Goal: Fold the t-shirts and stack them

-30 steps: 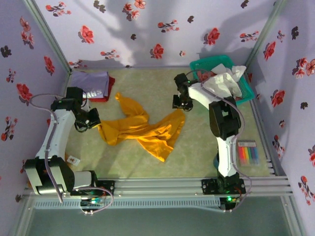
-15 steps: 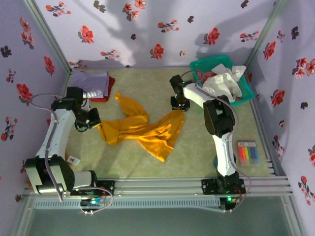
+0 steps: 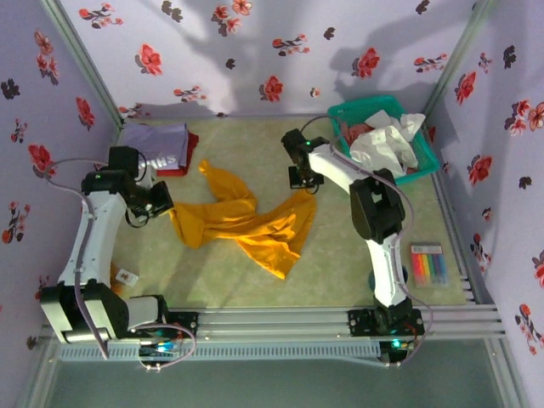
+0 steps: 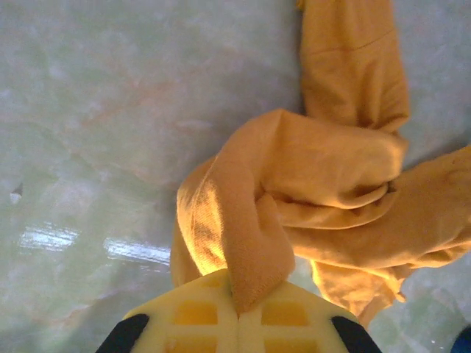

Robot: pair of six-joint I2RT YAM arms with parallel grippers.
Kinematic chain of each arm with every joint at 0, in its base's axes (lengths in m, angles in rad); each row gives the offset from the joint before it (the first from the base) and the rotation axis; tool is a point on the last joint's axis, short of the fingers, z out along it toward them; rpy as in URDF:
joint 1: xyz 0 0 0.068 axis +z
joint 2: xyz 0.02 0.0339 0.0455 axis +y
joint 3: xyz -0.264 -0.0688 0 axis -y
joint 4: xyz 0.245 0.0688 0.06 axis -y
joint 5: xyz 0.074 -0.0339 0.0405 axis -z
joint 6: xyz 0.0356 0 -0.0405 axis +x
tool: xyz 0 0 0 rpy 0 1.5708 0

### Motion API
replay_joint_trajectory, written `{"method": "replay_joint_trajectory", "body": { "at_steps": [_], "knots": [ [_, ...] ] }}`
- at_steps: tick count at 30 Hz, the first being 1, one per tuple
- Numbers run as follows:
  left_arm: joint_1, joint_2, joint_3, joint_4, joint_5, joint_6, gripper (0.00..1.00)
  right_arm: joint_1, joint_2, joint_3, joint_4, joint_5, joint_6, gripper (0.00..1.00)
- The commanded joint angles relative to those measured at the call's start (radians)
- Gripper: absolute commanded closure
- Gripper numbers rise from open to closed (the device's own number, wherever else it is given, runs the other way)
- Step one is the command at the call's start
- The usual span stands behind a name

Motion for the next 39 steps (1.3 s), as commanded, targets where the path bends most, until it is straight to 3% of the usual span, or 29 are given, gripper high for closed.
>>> {"method": "replay_joint_trajectory", "body": {
  "at_steps": [1, 6, 16, 21, 30, 34, 39],
  "knots": [
    [0.007, -0.028, 0.152, -0.039, 0.004, 0.029, 1.0, 0.001, -0.238, 0.049, -0.056, 0.117, -0.015, 1.0],
    [0.006, -0.008, 0.39, -0.115, -0.092, 0.022, 1.0, 0.0, -0.52, 0.045, -0.072, 0.306, -0.039, 1.0],
    [0.006, -0.002, 0.777, -0.14, -0.056, -0.032, 1.0, 0.045, -0.908, 0.034, -0.041, 0.393, -0.033, 1.0],
    [0.006, -0.048, 0.885, -0.103, -0.017, -0.052, 1.0, 0.084, -1.067, -0.014, 0.009, 0.397, -0.01, 1.0],
    [0.006, -0.184, 0.92, -0.1, 0.002, 0.091, 1.0, 0.096, -1.227, -0.005, 0.003, 0.323, 0.028, 1.0],
    [0.007, -0.139, 1.028, -0.254, 0.023, 0.122, 1.0, 0.097, -1.285, -0.031, -0.032, 0.402, 0.012, 1.0],
    [0.006, -0.046, 1.14, -0.384, -0.028, 0.157, 1.0, 0.096, -1.306, -0.084, -0.018, 0.492, -0.057, 1.0]
  ]
}}
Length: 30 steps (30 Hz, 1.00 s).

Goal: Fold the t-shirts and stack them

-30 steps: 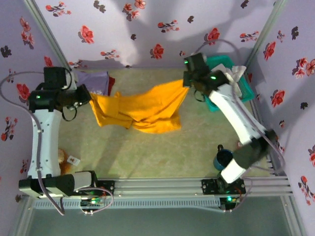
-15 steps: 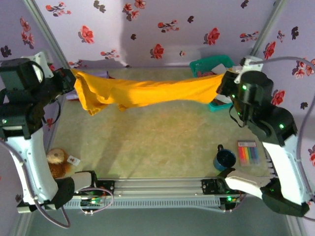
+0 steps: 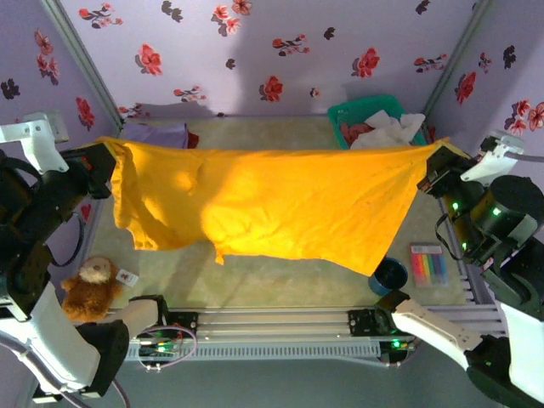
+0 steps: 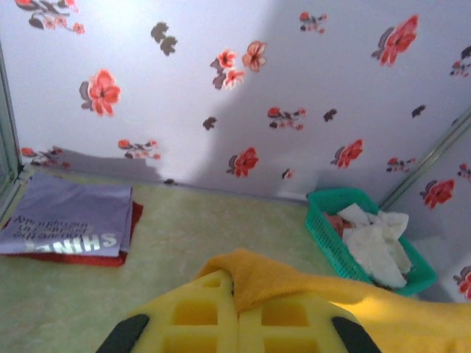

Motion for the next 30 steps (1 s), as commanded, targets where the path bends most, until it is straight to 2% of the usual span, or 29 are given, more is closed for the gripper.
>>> {"method": "replay_joint_trajectory", "body": {
  "at_steps": [1, 6, 8, 11, 14, 18, 21, 24, 25, 26, 27, 29, 30],
  "knots": [
    [0.006, 0.082, 0.031, -0.096, -0.031, 0.047, 1.0, 0.007, 0.016, -0.026, 0.022, 0.115, -0.061, 1.0],
    [0.005, 0.244, 0.055, -0.034, 0.031, -0.001, 1.0, 0.007, 0.197, 0.048, -0.018, 0.335, -0.168, 1.0],
    [0.005, 0.332, 0.094, -0.018, 0.019, -0.01, 1.0, 0.003, 0.268, 0.041, 0.047, 0.346, -0.227, 1.0],
    [0.005, 0.458, 0.079, -0.021, 0.007, 0.003, 1.0, -0.038, 0.36, -0.001, 0.118, 0.265, -0.223, 1.0],
    [0.005, 0.551, -0.045, 0.015, 0.004, 0.03, 1.0, -0.116, 0.481, -0.028, 0.085, 0.141, -0.12, 1.0],
    [0.005, 0.676, -0.19, 0.108, -0.016, 0.076, 1.0, -0.152, 0.649, -0.091, 0.153, 0.066, -0.115, 1.0],
    [0.001, 0.821, -0.146, 0.129, -0.02, 0.101, 1.0, -0.184, 0.817, -0.047, 0.144, 0.006, -0.113, 1.0],
    [-0.004, 0.99, -0.007, 0.11, -0.027, 0.107, 1.0, -0.207, 0.985, 0.056, 0.116, -0.037, -0.111, 0.97],
    [-0.006, 1.037, 0.042, 0.107, -0.028, 0.103, 0.93, -0.21, 1.03, 0.091, 0.111, -0.041, -0.118, 0.87],
    [-0.006, 1.09, 0.098, 0.103, -0.03, 0.092, 0.75, -0.214, 1.076, 0.138, 0.098, -0.057, -0.13, 0.67],
    [-0.006, 1.137, 0.159, 0.093, -0.026, 0.082, 0.6, -0.218, 1.117, 0.194, 0.069, -0.073, -0.137, 0.54],
    [-0.011, 1.193, 0.259, 0.078, -0.027, 0.064, 0.44, -0.22, 1.163, 0.303, 0.004, -0.079, -0.141, 0.44],
    [-0.014, 1.194, 0.276, 0.085, -0.034, 0.054, 0.38, -0.217, 1.164, 0.338, -0.02, -0.083, -0.141, 0.41]
  ]
}}
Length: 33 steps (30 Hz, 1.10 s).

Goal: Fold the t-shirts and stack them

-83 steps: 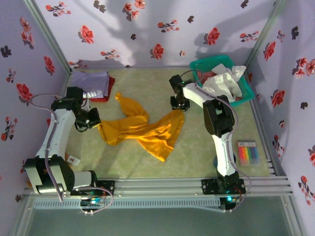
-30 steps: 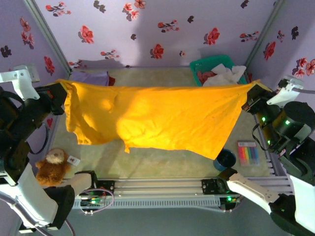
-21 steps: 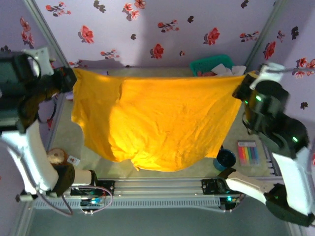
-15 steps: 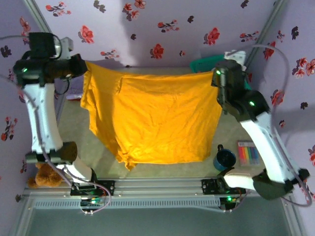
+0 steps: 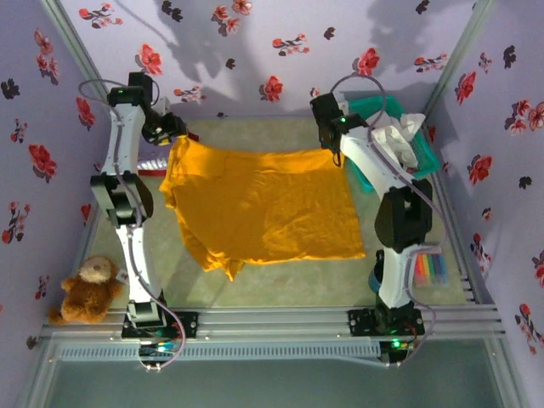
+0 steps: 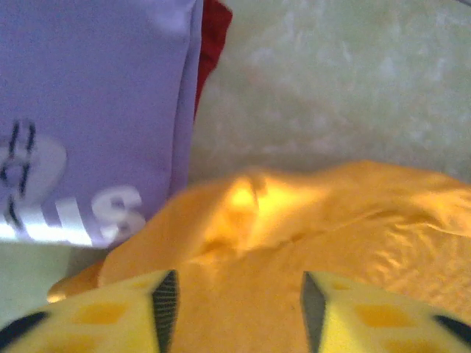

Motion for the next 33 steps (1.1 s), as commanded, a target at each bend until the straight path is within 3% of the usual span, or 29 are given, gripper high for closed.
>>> {"method": "replay_joint_trajectory", "body": {
  "at_steps": [1, 3, 8, 14, 18, 25, 31, 33],
  "knots": [
    [-0.012, -0.011, 0.106, 0.001, -0.021, -0.023, 0.34, -0.006, -0.03, 0.144, -0.094, -0.032, -0.001, 0.37],
    [-0.018, -0.055, 0.086, 0.01, -0.05, -0.024, 0.26, -0.005, -0.074, 0.148, -0.117, -0.038, 0.007, 0.35],
    [-0.021, -0.239, -0.098, -0.043, -0.097, -0.029, 0.24, 0.005, -0.242, 0.026, -0.191, -0.058, 0.058, 0.34],
    [-0.022, -0.636, -0.692, 0.011, -0.096, -0.075, 0.31, 0.066, -0.491, -0.304, -0.22, -0.154, 0.163, 0.35],
    [-0.017, -0.833, -1.035, 0.009, -0.036, -0.13, 0.49, 0.131, -0.618, -0.527, -0.189, -0.288, 0.294, 0.36],
    [-0.023, -1.007, -1.448, 0.137, 0.029, -0.205, 0.94, 0.248, -0.706, -0.843, -0.007, -0.417, 0.498, 0.4],
    [-0.028, -1.004, -1.564, 0.233, 0.037, -0.22, 1.0, 0.254, -0.716, -0.998, 0.132, -0.438, 0.548, 0.49],
    [-0.029, -0.966, -1.563, 0.254, 0.043, -0.221, 1.0, 0.253, -0.716, -1.018, 0.16, -0.42, 0.562, 0.58]
  ]
}}
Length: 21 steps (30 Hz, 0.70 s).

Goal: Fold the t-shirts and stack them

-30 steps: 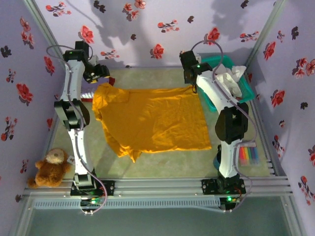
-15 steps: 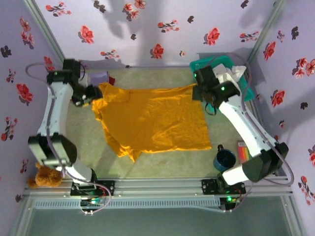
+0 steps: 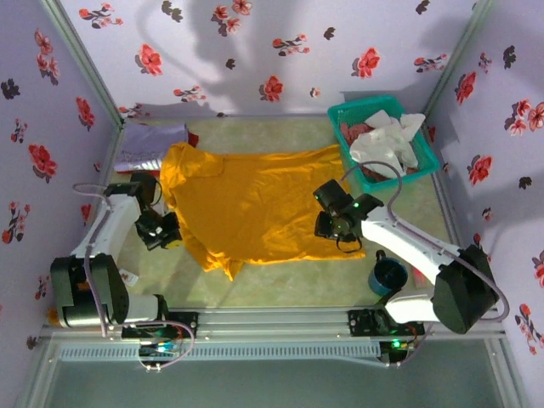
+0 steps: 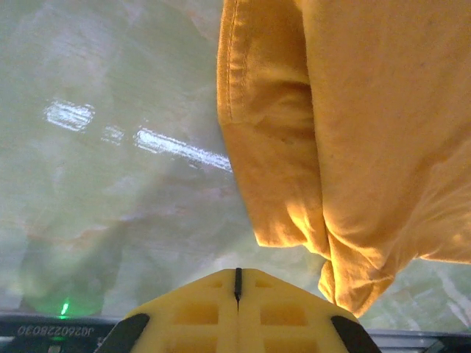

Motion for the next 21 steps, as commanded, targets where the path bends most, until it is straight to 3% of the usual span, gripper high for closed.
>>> {"method": "replay_joint_trajectory", "body": {
  "at_steps": [1, 9, 21],
  "knots": [
    [-0.01, 0.034, -0.002, 0.083, 0.046, -0.025, 1.0, 0.006, -0.019, -0.012, 0.095, -0.012, 0.052, 0.59],
    [-0.026, 0.104, -0.029, 0.18, 0.053, -0.063, 1.0, 0.003, 0.088, 0.018, 0.098, 0.006, 0.033, 0.73],
    [-0.048, 0.227, -0.18, 0.397, 0.059, -0.169, 1.0, -0.005, 0.193, 0.024, 0.142, -0.012, 0.006, 0.76]
  ]
}}
